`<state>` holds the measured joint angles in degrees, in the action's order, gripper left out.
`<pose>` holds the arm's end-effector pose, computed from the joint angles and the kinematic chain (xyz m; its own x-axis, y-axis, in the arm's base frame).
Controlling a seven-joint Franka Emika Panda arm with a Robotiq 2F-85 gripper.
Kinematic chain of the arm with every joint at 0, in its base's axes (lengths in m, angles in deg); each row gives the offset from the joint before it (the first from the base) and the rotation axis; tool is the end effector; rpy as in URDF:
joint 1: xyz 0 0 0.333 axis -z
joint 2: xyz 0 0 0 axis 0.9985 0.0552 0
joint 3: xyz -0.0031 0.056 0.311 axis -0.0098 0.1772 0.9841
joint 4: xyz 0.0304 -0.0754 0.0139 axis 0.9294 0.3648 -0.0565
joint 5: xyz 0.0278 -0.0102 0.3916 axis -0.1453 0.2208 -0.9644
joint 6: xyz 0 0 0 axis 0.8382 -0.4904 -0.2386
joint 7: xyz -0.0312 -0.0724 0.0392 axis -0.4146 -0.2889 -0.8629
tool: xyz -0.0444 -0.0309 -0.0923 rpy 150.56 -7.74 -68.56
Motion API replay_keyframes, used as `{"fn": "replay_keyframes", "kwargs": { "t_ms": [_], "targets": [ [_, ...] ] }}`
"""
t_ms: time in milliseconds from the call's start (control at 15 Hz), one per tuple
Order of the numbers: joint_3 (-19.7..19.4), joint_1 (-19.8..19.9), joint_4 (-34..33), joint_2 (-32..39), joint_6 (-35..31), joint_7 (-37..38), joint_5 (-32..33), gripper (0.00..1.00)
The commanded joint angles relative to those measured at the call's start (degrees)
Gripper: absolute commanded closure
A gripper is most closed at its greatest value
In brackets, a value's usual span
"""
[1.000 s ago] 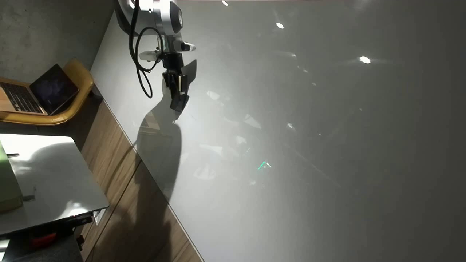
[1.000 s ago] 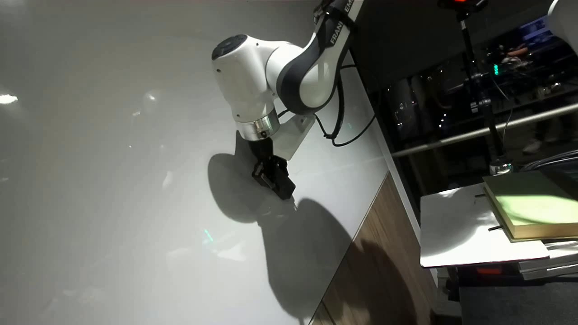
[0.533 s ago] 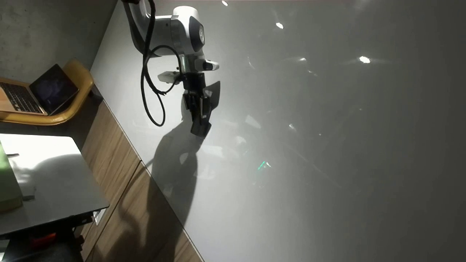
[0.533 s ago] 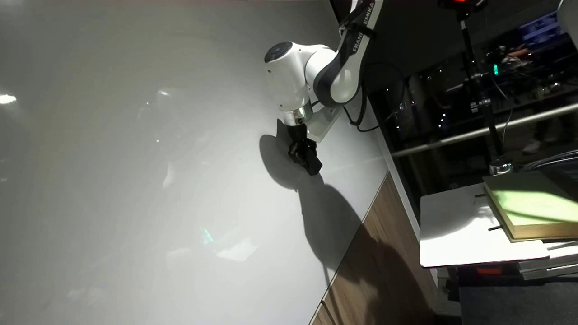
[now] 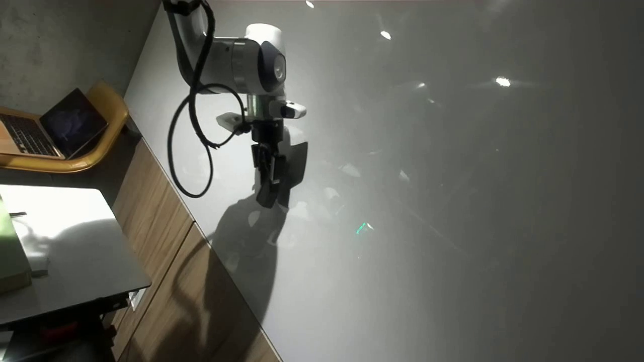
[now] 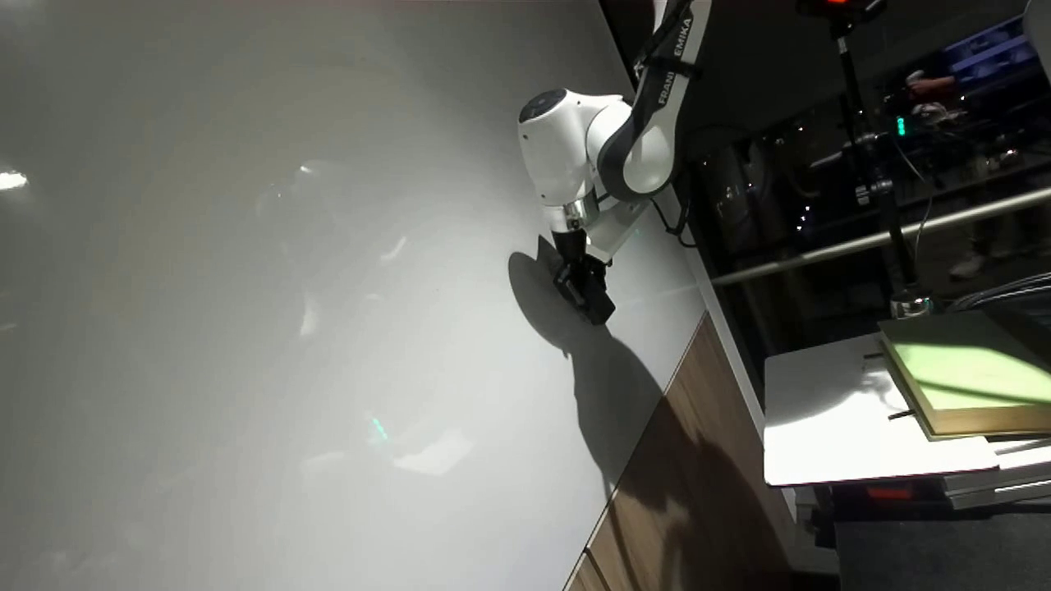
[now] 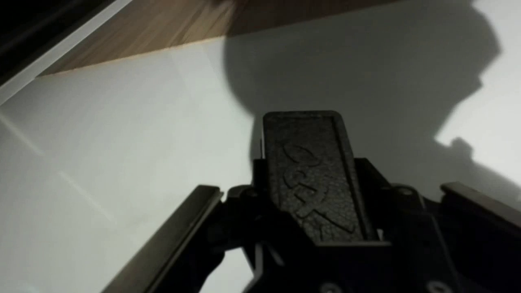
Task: Use the eraser to wipe the table.
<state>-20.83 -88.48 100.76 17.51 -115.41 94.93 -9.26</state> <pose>0.5712 0.0084 0.3546 0.8749 -0.1687 0.4539 -0.3053 -0.9198 0.2467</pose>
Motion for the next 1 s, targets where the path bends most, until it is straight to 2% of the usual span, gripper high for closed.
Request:
{"fn": "replay_keyframes", "kwargs": {
  "t_ms": [0, 267, 400, 667, 933],
  "targets": [
    [3.9, -3.8, 5.1, -3.2, 9.4, -2.5, -8.1, 0.71],
    [5.8, -5.5, 3.3, -4.3, 27.1, -6.9, -16.3, 0.71],
    [5.6, -4.8, 2.7, -4.1, 32.1, -10.9, -20.1, 0.71],
    [5.2, -3.1, 3.4, -1.0, 35.8, -20.3, -28.3, 0.71],
    [4.7, -1.8, 3.3, 4.5, 36.2, -28.0, -34.5, 0.71]
  ]
}}
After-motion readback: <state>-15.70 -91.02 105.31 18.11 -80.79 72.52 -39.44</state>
